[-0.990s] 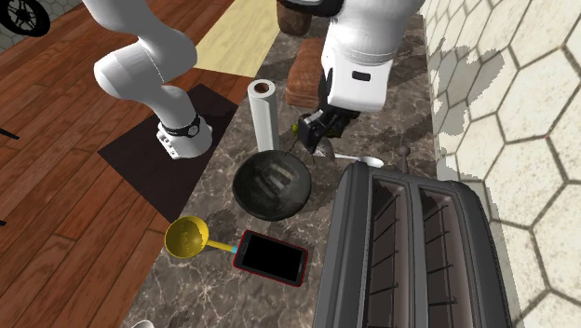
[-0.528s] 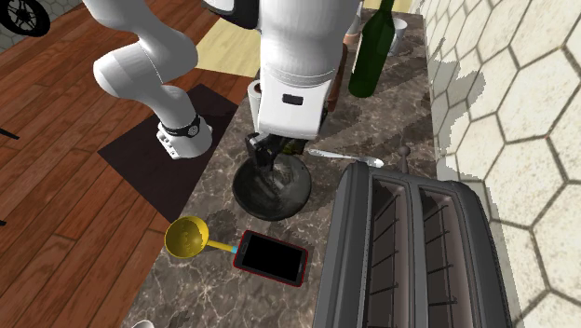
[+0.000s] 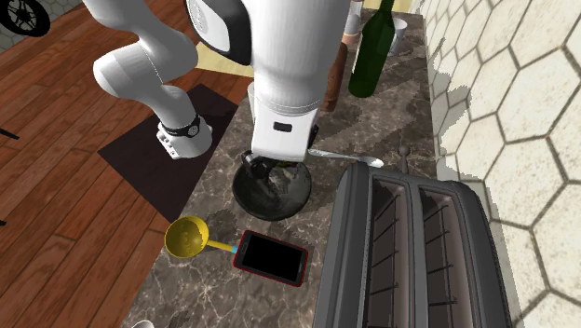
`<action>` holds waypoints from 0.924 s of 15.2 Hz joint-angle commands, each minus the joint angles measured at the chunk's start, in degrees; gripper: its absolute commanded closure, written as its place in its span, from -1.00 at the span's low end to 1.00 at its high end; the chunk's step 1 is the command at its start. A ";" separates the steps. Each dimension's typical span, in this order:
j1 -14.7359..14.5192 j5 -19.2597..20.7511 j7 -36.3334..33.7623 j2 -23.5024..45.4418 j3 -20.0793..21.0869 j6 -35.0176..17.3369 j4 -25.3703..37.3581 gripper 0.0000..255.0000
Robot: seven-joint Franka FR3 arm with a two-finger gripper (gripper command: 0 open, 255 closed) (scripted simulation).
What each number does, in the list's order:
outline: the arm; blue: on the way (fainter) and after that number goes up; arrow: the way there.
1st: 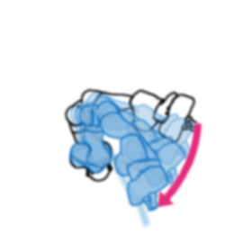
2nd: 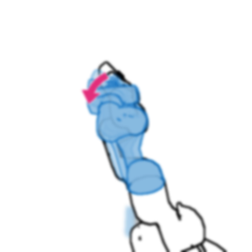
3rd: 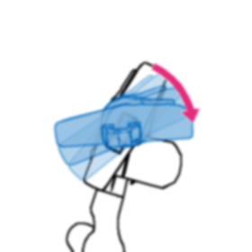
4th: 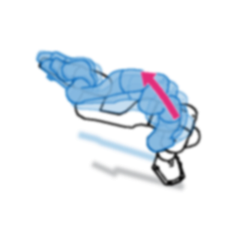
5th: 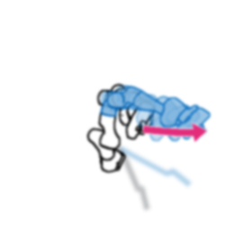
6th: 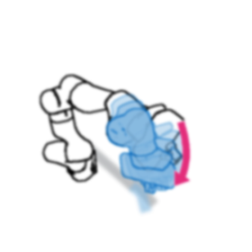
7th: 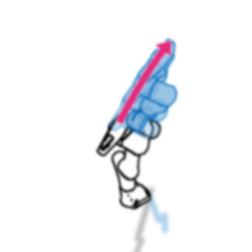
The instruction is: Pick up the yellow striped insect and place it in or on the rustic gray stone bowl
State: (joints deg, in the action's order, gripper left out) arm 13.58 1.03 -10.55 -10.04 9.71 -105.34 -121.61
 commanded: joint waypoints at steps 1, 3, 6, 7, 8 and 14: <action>0.04 0.05 0.03 0.17 -0.04 -1.75 -1.55 1.00; 0.03 0.11 -0.08 0.56 0.00 -3.29 -2.71 1.00; 0.03 0.25 -0.29 1.35 0.07 -5.92 -4.56 1.00; 0.03 0.25 -0.28 1.34 0.07 -5.92 -4.57 1.00; 0.03 0.25 -0.28 1.35 0.07 -5.92 -4.57 1.00; 0.03 0.25 -0.29 1.35 0.07 -5.92 -4.56 1.00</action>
State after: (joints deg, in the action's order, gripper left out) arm 13.61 1.28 -10.83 -8.68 9.78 -111.26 -126.17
